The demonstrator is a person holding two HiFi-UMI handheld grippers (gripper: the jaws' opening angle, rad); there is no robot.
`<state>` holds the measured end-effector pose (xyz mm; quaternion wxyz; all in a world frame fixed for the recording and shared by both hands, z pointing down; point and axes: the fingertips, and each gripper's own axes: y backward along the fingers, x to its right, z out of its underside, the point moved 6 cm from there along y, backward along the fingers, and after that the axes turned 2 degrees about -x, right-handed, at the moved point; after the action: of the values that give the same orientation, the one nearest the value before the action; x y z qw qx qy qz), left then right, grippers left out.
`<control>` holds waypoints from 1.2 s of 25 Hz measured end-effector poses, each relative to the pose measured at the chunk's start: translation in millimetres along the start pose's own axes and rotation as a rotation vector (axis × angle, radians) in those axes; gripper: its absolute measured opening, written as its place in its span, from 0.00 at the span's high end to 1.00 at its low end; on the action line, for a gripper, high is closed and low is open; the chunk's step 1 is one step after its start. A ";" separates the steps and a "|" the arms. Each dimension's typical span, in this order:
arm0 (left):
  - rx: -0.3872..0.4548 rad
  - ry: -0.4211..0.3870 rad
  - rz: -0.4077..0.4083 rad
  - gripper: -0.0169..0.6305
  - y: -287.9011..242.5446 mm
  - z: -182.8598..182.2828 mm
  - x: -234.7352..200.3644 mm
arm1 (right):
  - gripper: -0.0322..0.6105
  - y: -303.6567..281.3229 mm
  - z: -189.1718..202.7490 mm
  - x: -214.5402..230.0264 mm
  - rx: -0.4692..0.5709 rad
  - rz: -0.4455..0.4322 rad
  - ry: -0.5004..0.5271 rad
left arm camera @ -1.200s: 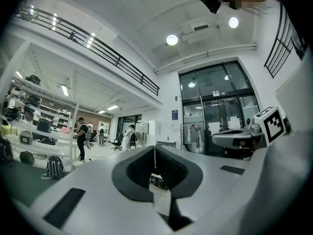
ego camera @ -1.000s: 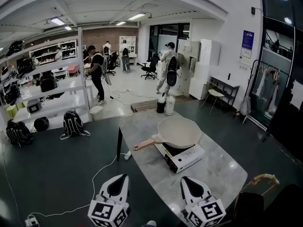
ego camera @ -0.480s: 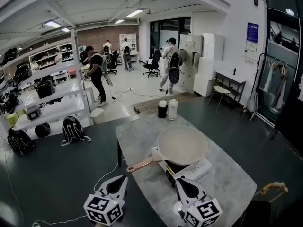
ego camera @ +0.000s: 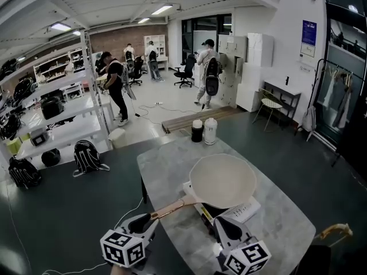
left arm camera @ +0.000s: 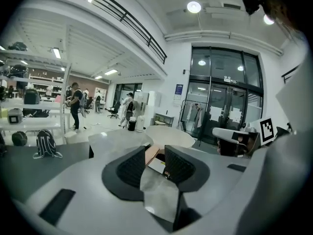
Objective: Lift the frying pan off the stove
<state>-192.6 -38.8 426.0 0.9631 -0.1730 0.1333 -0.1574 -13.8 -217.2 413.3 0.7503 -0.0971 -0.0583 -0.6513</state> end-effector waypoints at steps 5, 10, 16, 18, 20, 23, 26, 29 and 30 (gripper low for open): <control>-0.049 0.021 0.031 0.74 -14.6 0.9 -24.1 | 0.91 -16.2 6.5 0.7 -0.023 0.036 -0.013; -0.144 0.083 0.203 0.69 -35.2 17.6 -52.0 | 0.91 -31.4 16.7 12.0 -0.038 0.156 -0.053; -0.257 0.206 0.502 0.66 -61.2 30.0 -57.4 | 0.91 -47.6 27.1 11.6 -0.038 0.289 -0.089; -0.310 0.257 0.613 0.64 -71.6 35.8 -54.6 | 0.91 -54.9 27.9 10.0 -0.033 0.327 -0.095; -0.355 0.308 0.693 0.62 -79.0 41.6 -54.0 | 0.91 -61.4 27.7 7.2 -0.035 0.360 -0.092; -0.406 0.383 0.789 0.63 -85.1 47.9 -54.3 | 0.91 -66.3 27.1 4.3 -0.039 0.415 -0.104; -0.433 0.455 0.879 0.74 -89.5 48.1 -52.5 | 0.91 -70.1 28.9 3.1 -0.030 0.461 -0.150; -0.457 0.505 0.939 0.75 -94.1 49.4 -52.7 | 0.91 -74.9 34.1 2.5 -0.001 0.495 -0.234; -0.462 0.525 0.954 0.76 -95.3 49.4 -52.3 | 0.90 -76.4 36.3 2.1 0.012 0.508 -0.265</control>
<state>-249.6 -91.0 517.1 0.7996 -0.2543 0.4609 0.2889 -87.7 -221.3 454.5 0.8758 -0.1885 -0.1337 -0.4237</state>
